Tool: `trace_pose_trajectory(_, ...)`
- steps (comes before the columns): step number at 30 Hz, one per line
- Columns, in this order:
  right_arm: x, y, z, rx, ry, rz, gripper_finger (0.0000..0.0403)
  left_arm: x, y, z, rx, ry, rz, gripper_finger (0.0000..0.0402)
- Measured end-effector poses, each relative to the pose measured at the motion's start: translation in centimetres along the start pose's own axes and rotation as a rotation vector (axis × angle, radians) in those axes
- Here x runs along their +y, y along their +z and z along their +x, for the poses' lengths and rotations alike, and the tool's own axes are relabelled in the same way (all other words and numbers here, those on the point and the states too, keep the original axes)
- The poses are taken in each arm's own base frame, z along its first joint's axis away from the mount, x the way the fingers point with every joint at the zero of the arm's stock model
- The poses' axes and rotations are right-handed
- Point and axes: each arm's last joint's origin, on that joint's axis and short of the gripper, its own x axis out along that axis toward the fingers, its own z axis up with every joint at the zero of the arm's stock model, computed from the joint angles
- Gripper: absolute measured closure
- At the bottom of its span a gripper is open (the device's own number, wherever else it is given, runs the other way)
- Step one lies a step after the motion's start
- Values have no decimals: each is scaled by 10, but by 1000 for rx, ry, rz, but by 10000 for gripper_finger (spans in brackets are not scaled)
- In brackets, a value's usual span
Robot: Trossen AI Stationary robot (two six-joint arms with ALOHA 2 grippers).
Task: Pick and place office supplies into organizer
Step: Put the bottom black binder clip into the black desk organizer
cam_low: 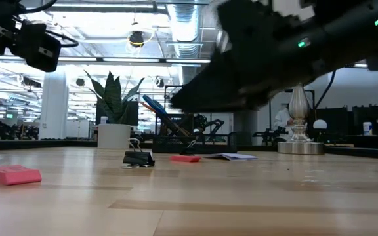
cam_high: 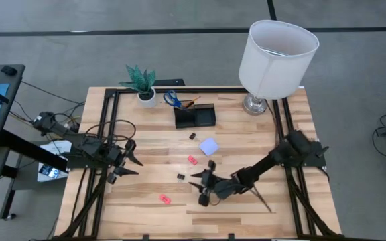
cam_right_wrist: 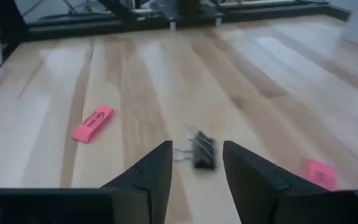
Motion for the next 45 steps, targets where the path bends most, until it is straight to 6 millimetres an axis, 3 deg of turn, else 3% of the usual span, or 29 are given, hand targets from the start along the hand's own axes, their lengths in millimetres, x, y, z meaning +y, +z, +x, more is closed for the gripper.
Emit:
trace_pose_trajectory(8, 18, 12, 28, -24, -8, -38, 267, -3, -3, 0, 25, -22, 8, 239)
trace_pose_trajectory(23, -10, 15, 50, 61, 27, -37, 266, -2, -5, 0, 43, 2, 3, 239)
trace_pose_trajectory(35, -10, -4, 58, 109, 52, -26, 268, -2, -5, 0, 44, 3, 3, 239)
trace_pose_trajectory(45, -14, -3, 63, 103, 71, -7, 270, -2, -5, 0, 45, 4, 3, 239)
